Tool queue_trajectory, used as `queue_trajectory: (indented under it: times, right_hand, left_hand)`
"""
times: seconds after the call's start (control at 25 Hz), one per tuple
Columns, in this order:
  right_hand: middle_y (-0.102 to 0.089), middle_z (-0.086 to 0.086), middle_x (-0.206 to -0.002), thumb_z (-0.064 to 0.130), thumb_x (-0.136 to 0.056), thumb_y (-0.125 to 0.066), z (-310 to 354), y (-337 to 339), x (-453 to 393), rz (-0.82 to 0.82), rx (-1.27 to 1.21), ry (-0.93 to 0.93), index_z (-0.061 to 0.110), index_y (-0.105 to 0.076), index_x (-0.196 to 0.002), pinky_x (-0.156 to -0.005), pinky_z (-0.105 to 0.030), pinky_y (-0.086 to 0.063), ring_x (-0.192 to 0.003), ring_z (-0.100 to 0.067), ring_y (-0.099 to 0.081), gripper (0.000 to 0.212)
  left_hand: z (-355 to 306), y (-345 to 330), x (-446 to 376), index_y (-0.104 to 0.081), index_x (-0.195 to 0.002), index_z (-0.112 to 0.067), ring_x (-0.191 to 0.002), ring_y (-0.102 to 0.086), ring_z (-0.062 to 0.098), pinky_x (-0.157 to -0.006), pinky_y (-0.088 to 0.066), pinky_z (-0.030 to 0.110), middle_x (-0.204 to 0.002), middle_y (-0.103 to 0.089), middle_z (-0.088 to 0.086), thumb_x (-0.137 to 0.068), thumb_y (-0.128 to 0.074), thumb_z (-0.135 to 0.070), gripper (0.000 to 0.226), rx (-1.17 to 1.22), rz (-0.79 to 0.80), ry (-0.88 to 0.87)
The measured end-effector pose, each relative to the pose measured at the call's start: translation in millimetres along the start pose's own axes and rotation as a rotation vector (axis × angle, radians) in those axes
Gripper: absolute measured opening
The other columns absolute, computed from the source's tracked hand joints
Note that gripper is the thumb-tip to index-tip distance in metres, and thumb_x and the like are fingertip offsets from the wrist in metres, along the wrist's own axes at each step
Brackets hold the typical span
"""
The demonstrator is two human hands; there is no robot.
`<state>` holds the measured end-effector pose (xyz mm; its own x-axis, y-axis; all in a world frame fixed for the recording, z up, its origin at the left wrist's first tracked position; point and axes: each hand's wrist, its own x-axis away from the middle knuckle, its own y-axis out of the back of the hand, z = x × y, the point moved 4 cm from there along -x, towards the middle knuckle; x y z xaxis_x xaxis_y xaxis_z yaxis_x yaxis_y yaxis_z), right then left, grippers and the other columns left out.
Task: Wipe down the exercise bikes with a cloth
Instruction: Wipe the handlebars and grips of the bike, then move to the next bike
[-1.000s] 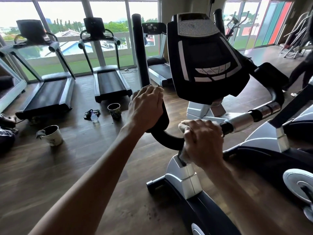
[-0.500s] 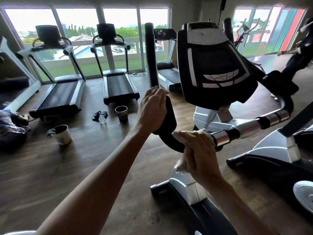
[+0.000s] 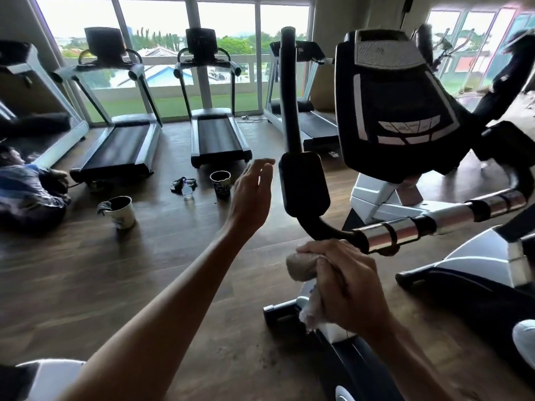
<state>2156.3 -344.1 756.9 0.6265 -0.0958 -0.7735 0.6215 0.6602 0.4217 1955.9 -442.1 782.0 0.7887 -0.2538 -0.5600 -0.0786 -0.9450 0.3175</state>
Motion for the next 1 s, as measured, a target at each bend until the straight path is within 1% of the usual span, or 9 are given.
queue_trajectory:
  times: [0.08, 0.16, 0.2, 0.32, 0.4, 0.56, 0.76, 0.84, 1.0]
  right_hand:
    - [-0.074, 0.006, -0.098, 0.018, -0.093, -0.046, 3, -32, -2, 0.092, -0.028, 0.019, 0.012, -0.073, -0.102, -0.081, -0.035, -0.055, -0.09, -0.009, -0.069, 0.029]
    - [-0.075, 0.005, -0.096, 0.019, -0.091, -0.047, 2, -68, -11, 0.141, -0.051, 0.009, 0.013, -0.074, -0.101, -0.08, -0.038, -0.056, -0.089, -0.014, -0.07, 0.029]
    - [-0.075, 0.005, -0.095, 0.02, -0.09, -0.046, 0, -87, -16, 0.168, -0.059, -0.012, 0.015, -0.074, -0.1, -0.08, -0.039, -0.056, -0.088, -0.014, -0.071, 0.029]
    - [-0.074, 0.009, -0.09, 0.028, -0.09, -0.044, -8, -142, -36, 0.271, -0.045, -0.092, 0.024, -0.072, -0.1, -0.077, -0.037, -0.056, -0.084, -0.012, -0.07, 0.03]
    - [-0.073, 0.011, -0.085, 0.034, -0.088, -0.04, -17, -177, -51, 0.315, -0.021, -0.151, 0.027, -0.07, -0.1, -0.075, -0.033, -0.055, -0.081, -0.012, -0.068, 0.034]
    - [-0.073, 0.01, -0.08, 0.036, -0.086, -0.037, -41, -258, -94, 0.319, 0.011, -0.241, 0.028, -0.069, -0.1, -0.072, -0.033, -0.054, -0.078, -0.015, -0.069, 0.036]
    - [-0.071, 0.009, -0.072, 0.029, -0.086, -0.041, -65, -335, -152, 0.29, 0.015, -0.32, 0.027, -0.07, -0.099, -0.071, -0.032, -0.053, -0.076, -0.019, -0.07, 0.031]
    - [-0.07, 0.011, -0.07, 0.032, -0.085, -0.038, -79, -359, -173, 0.286, -0.002, -0.358, 0.027, -0.069, -0.1, -0.074, -0.034, -0.055, -0.076, -0.017, -0.07, 0.035]
    - [-0.073, 0.003, -0.069, 0.039, -0.083, -0.032, -120, -408, -213, 0.275, -0.033, -0.387, 0.028, -0.066, -0.101, -0.075, -0.042, -0.058, -0.076, -0.021, -0.072, 0.04]
  left_hand:
    - [26, 26, 11, -0.073, -0.114, -0.012, -0.101, -0.063, 0.014, -0.085, -0.048, 0.026, -0.112, -0.072, 0.004, -0.105, -0.045, -0.024, 0.031, -0.086, 0.08, 0.1]
    - [54, 58, 20, -0.074, -0.11, -0.012, -0.097, -0.066, 0.016, -0.077, -0.046, 0.024, -0.106, -0.074, 0.005, -0.104, -0.052, -0.02, 0.024, -0.187, 0.16, 0.212]
    - [69, 74, 23, -0.074, -0.11, -0.012, -0.096, -0.066, 0.016, -0.076, -0.045, 0.024, -0.104, -0.075, 0.004, -0.104, -0.054, -0.022, 0.023, -0.244, 0.189, 0.261]
    - [113, 120, 28, -0.075, -0.107, -0.013, -0.098, -0.068, 0.02, -0.084, -0.053, 0.03, -0.104, -0.076, 0.005, -0.101, -0.058, -0.023, 0.021, -0.375, 0.201, 0.354]
    - [140, 147, 24, -0.075, -0.105, -0.015, -0.097, -0.068, 0.022, -0.084, -0.054, 0.032, -0.101, -0.076, 0.006, -0.1, -0.058, -0.026, 0.021, -0.432, 0.209, 0.42]
    - [197, 194, 1, -0.074, -0.104, -0.016, -0.09, -0.065, 0.02, -0.074, -0.046, 0.024, -0.091, -0.069, 0.001, -0.099, -0.06, -0.028, 0.02, -0.474, 0.246, 0.52]
    - [253, 234, -54, -0.075, -0.105, -0.017, -0.095, -0.067, 0.022, -0.082, -0.052, 0.028, -0.101, -0.073, 0.006, -0.098, -0.06, -0.029, 0.02, -0.511, 0.259, 0.578]
    - [272, 243, -77, -0.075, -0.105, -0.017, -0.095, -0.067, 0.021, -0.082, -0.053, 0.028, -0.101, -0.073, 0.005, -0.098, -0.06, -0.03, 0.021, -0.526, 0.282, 0.59]
    - [317, 250, -122, -0.075, -0.104, -0.017, -0.098, -0.067, 0.021, -0.086, -0.054, 0.031, -0.103, -0.074, 0.005, -0.098, -0.059, -0.031, 0.021, -0.529, 0.286, 0.598]
